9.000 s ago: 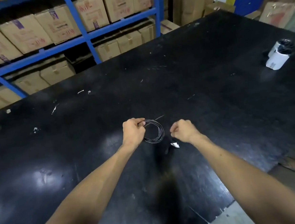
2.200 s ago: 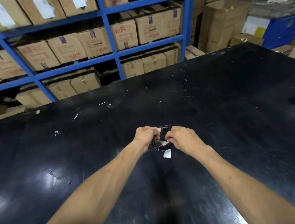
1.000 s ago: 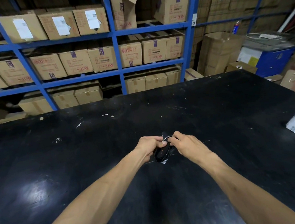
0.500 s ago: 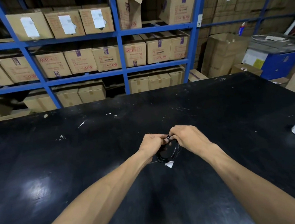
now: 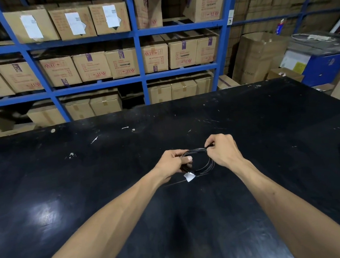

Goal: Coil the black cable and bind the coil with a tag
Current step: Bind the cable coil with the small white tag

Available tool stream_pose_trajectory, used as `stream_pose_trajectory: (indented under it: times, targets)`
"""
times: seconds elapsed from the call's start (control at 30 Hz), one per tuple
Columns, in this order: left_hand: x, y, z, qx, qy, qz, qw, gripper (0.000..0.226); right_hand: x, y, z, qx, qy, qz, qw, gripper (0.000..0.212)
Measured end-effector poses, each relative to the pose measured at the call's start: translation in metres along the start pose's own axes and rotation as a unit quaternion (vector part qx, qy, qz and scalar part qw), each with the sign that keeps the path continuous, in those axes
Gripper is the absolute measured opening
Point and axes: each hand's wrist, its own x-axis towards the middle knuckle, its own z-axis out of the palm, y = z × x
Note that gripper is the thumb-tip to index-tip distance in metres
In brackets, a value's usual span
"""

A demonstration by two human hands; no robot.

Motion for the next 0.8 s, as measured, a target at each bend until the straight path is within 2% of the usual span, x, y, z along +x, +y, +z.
stream_pose_trajectory:
  times: [0.1,0.2,0.33,0.43,0.57,0.67,0.8]
  targets:
    - [-0.002,-0.005,-0.012,-0.014,-0.008,-0.015,1.000,0.029,0.003,0.010,-0.001,0.077,-0.043,0.055,0.995,0.018]
    - [-0.007,-0.013,-0.025,0.035,-0.014,-0.044,0.998,0.031,0.005,0.022,0.003,0.213,-0.089,0.144,0.962,0.013]
    - [-0.007,-0.029,-0.031,-0.062,-0.014,-0.088,0.994,0.026,0.002,0.041,0.023,0.286,-0.130,0.200,0.928,0.012]
    - [-0.005,-0.043,-0.032,-0.090,-0.019,-0.118,0.989,0.035,-0.004,0.054,0.047,0.340,-0.150,0.240,0.897,0.008]
    - [0.002,-0.064,-0.031,-0.048,0.038,-0.157,0.986,0.031,-0.005,0.067,0.084,0.352,-0.159,0.267,0.883,0.005]
    - [0.011,-0.079,-0.033,-0.013,0.081,-0.177,0.981,0.028,0.001,0.073,0.115,0.318,-0.147,0.276,0.895,0.018]
    - [0.027,-0.098,-0.037,0.034,0.116,-0.202,0.972,0.023,0.012,0.077,0.152,0.240,-0.139,0.278,0.920,0.012]
